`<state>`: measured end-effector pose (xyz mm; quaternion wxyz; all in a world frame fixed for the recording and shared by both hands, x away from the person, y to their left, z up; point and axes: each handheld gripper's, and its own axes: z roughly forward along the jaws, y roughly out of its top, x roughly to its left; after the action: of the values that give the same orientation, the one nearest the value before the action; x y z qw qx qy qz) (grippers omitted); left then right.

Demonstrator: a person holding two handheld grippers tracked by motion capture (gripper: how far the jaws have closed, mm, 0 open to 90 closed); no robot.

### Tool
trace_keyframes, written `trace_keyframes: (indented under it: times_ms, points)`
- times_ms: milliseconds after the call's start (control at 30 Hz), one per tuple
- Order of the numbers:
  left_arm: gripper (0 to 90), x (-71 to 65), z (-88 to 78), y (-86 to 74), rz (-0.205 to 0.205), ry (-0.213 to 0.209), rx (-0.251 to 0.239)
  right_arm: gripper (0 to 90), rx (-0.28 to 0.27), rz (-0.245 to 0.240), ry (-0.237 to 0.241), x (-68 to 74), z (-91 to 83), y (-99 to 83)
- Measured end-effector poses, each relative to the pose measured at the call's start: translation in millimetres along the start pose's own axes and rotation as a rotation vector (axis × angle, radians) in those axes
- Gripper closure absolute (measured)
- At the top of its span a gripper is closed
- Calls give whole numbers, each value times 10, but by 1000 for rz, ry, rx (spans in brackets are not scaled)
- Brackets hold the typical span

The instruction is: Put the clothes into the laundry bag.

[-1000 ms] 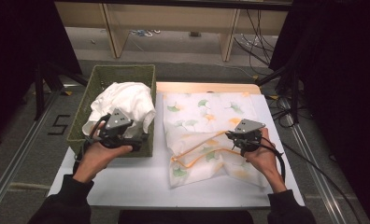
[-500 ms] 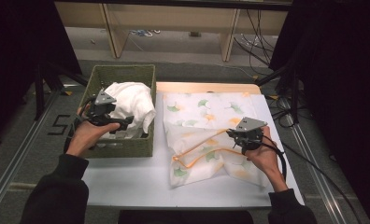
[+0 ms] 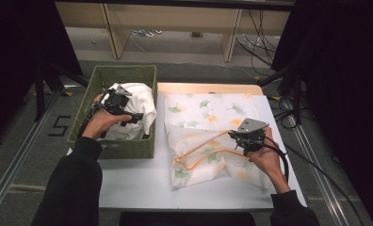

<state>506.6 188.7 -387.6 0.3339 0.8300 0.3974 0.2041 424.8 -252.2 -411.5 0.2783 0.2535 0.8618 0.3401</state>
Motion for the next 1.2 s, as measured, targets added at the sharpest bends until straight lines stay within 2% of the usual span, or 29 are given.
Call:
trace_keyframes:
  times_ms: [33, 133, 200, 267, 300, 333, 367, 400, 433, 467, 500, 533, 567, 600, 667, 700, 733, 767, 833, 867, 900, 933, 967, 1000, 1033, 1067, 1133, 1167, 1200]
  points:
    - [142, 14, 71, -21, 24, 6, 13, 899, 6, 4, 6, 5, 9, -4]
    - [120, 23, 124, -48, 9, -13, 34, 899, 9, 0, 8, 8, 8, -4]
    - [99, 28, 136, -59, 36, -39, 46, 899, 8, 1, 12, 14, 3, 1]
    - [38, 14, 116, -75, 82, -71, 91, 899, 13, -2, 10, 7, 2, -2]
    - [28, 1, 122, -90, 124, -54, 123, 899, 15, 0, 11, 9, 1, -2]
    - [30, 1, 122, -90, 124, -54, 123, 900, 15, -1, 14, 9, 1, -1]
    - [29, -8, 136, -104, 146, -37, 138, 899, 9, -5, -1, 9, -2, 1]
    - [29, 3, 156, -110, 190, -14, 124, 899, 9, -5, -1, 9, -2, 1]
    - [36, 23, 224, -132, 201, 38, 117, 899, 12, -8, -3, 13, 1, -1]
    - [47, 23, 224, -132, 201, 38, 117, 899, 17, 2, 11, 28, 4, -3]
    - [63, 56, 299, -128, 206, 119, 136, 899, 12, -17, 9, 15, 3, 1]
    - [69, 56, 299, -128, 206, 119, 136, 899, 12, -17, 9, 15, 3, 1]
    - [69, 74, 314, -116, 172, 150, 151, 899, 11, -14, 22, 14, 8, 3]
    - [62, 126, 336, -101, 132, 207, 136, 899, 14, -12, 22, 15, 11, 0]
    - [51, 156, 330, -79, 94, 284, 119, 899, 16, -15, 23, 16, 9, -4]
    - [13, 156, 330, -79, 94, 284, 119, 899, 16, -15, 23, 16, 9, -4]
    - [0, 164, 276, -65, 84, 333, 102, 899, 12, -4, 15, 10, 5, -2]
    - [14, 164, 276, -65, 84, 333, 102, 899, 12, -4, 15, 10, 5, -2]
    - [18, 211, 209, -111, 41, 299, 101, 899, 16, -6, 24, 3, 14, -19]
    - [15, 211, 209, -111, 41, 299, 101, 899, 16, -6, 24, 3, 14, -19]
    - [5, 270, 217, -150, 4, 308, 111, 899, 15, 2, 19, 9, 20, -14]
    - [0, 306, 248, -176, -27, 303, 93, 899, 17, 6, 17, 16, 17, -11]
    - [0, 340, 263, -197, -47, 282, 108, 899, 19, -3, 22, 22, 18, -11]
    - [0, 340, 263, -197, -47, 282, 108, 899, 19, 1, 24, 29, 15, -11]
    - [0, 392, 345, -251, -110, 218, 99, 899, 21, 16, 22, 41, 10, -6]
    - [0, 412, 382, -271, -110, 181, 109, 899, 6, -24, 23, 16, 21, -1]
    - [0, 423, 472, -309, -110, 146, 96, 899, 21, 18, 22, 39, 20, -7]
    - [0, 423, 472, -309, -110, 146, 96, 899, 26, 9, 20, 42, 16, -9]
    - [28, 425, 544, -327, -130, 118, 96, 899, 26, 19, 24, 41, 14, -5]
